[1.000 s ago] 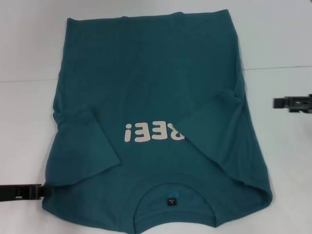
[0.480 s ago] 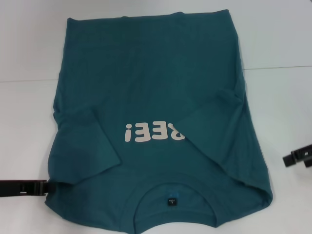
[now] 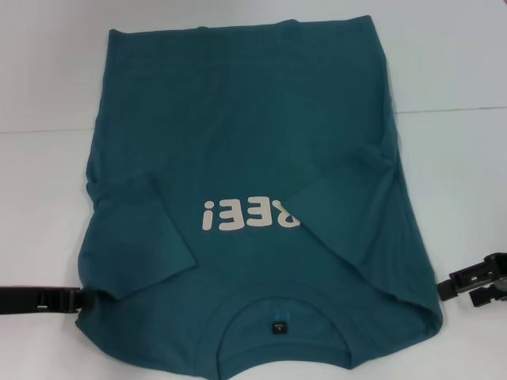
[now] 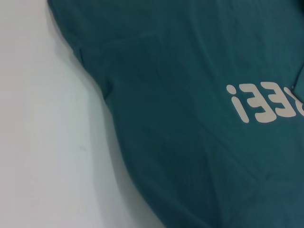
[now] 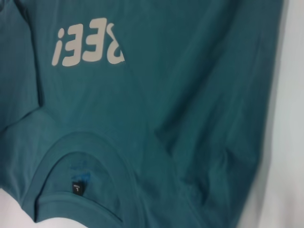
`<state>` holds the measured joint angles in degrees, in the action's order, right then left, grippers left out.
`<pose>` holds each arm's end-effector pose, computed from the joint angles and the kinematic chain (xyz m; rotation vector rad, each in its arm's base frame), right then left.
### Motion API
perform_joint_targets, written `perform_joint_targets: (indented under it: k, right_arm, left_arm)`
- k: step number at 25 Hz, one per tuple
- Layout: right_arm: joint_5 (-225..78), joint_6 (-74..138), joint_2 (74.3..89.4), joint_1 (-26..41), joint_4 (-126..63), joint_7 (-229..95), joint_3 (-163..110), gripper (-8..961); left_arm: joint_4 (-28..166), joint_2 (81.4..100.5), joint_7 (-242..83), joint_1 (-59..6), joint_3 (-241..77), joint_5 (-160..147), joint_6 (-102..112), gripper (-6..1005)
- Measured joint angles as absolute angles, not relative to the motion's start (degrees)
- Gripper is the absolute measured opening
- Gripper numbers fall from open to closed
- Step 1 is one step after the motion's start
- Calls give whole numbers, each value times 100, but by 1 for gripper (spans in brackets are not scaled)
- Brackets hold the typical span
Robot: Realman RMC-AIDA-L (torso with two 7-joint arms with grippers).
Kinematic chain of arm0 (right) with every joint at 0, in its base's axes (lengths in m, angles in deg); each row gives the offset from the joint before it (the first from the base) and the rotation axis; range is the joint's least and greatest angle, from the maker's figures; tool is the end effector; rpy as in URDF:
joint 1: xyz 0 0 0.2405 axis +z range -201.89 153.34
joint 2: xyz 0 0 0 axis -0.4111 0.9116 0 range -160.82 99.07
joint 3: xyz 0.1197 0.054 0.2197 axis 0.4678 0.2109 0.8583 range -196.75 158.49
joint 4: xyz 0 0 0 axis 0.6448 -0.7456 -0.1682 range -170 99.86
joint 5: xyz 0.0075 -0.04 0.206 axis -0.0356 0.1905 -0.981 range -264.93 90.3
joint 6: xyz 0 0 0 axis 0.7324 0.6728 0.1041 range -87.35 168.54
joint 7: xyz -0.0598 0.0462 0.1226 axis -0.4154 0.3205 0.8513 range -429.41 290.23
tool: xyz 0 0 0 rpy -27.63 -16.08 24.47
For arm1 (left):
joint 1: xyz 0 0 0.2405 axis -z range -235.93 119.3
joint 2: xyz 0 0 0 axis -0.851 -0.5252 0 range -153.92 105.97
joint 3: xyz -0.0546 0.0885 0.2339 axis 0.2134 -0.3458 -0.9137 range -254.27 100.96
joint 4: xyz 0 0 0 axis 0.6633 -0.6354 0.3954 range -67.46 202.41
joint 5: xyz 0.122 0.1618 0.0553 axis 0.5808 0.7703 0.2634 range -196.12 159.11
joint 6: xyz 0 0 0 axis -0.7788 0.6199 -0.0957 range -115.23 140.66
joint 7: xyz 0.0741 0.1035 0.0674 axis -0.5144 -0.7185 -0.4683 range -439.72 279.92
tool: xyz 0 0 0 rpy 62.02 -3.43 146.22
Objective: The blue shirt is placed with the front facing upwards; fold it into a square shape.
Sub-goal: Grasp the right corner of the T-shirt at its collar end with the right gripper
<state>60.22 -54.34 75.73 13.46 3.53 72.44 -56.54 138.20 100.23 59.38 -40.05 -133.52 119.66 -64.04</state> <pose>0.3148 0.3429 0.0786 -2.2345 1.9426 -0.0637 -0.2894 0.3213 0.0195 -2.2295 -1.4618 -0.0933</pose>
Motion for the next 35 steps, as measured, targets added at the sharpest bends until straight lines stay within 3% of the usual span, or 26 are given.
perform_joint_targets:
  k: [6, 21, 35]
  right_arm:
    - [6025, -5237, 7728, 1359, 336, 7292, -5658, 889]
    - [6159, -4943, 7820, 1393, 275, 7465, -5740, 869]
    - [6230, -4679, 8009, 1386, 238, 7464, -5899, 408]
  left_arm:
    - [13822, 10008, 5899, -3987, -13346, 11966, -6401, -2]
    - [13790, 10003, 5884, -3960, -13337, 11972, -6435, -2]
    - [13740, 10003, 5823, -3920, -13310, 11966, -6429, 0]
